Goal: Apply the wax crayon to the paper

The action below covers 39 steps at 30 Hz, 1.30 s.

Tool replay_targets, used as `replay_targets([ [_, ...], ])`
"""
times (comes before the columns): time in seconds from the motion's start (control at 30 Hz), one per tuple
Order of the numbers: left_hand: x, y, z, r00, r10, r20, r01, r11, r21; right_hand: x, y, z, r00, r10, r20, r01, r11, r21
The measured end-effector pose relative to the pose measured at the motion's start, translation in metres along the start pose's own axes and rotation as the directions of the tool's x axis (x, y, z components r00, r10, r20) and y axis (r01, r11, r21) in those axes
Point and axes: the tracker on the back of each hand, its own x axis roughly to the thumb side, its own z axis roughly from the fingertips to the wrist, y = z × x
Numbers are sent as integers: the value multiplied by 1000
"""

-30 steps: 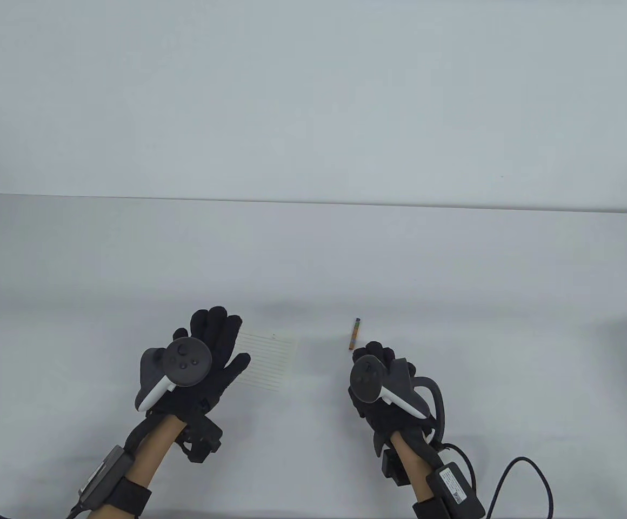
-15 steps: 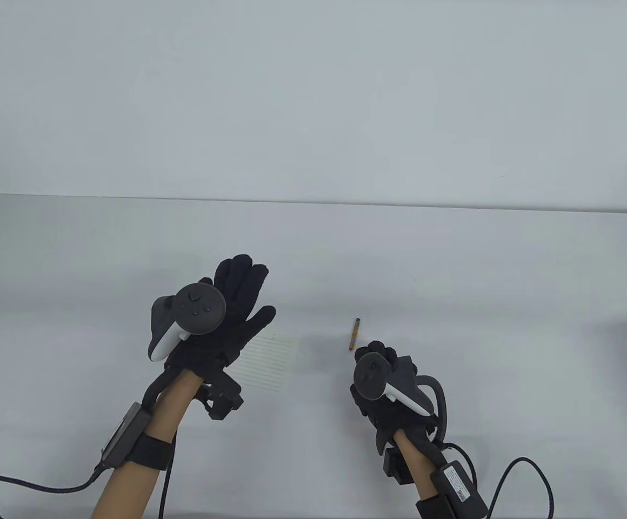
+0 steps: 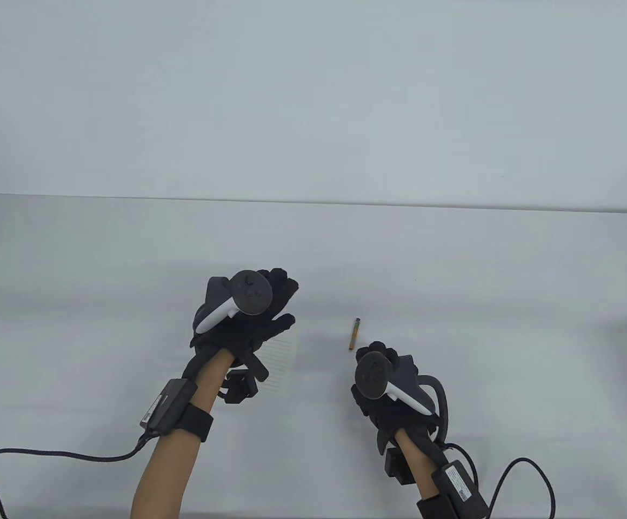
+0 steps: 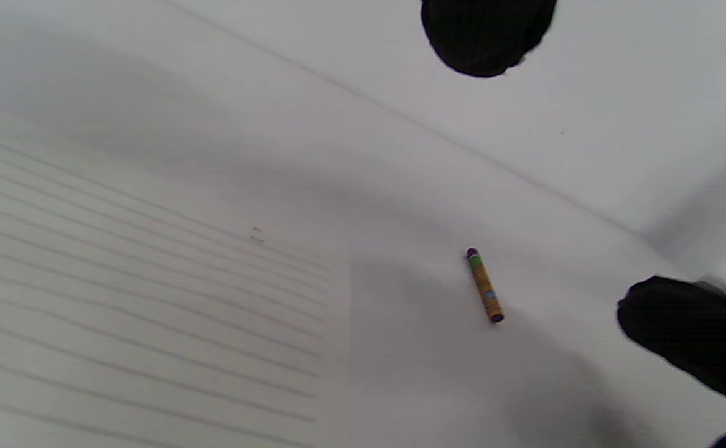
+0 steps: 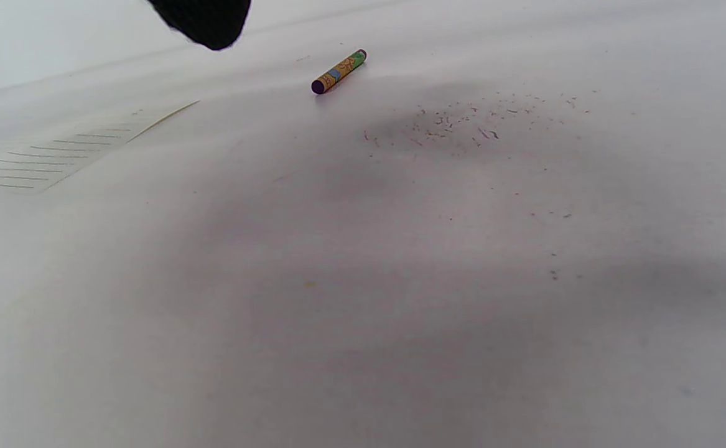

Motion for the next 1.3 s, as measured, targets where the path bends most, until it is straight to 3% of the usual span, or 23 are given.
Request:
replay_targets([
  [0.2,-10,-37,-22,989,-113,-96,102,988,-113,0,1,-2,1000,1,2,-1,1000,19],
  [0.43,-7,-60,-30,961,-248,-120,219,952,-213,-1,2,-3,1000,-5,-2,5,999,32],
  [1.0,-5,-67,-23,967,-229,-107,222,972,-75,2,5,-4,1000,12,1,-12,998,66],
  [1.13,-4,-57,-18,978,-194,-71,189,979,-74,1,5,-3,1000,4,-1,-4,997,75],
  [1.3,-3,-36,5,990,-143,19,141,988,62,0,5,-4,1000,2,-1,-2,997,78],
])
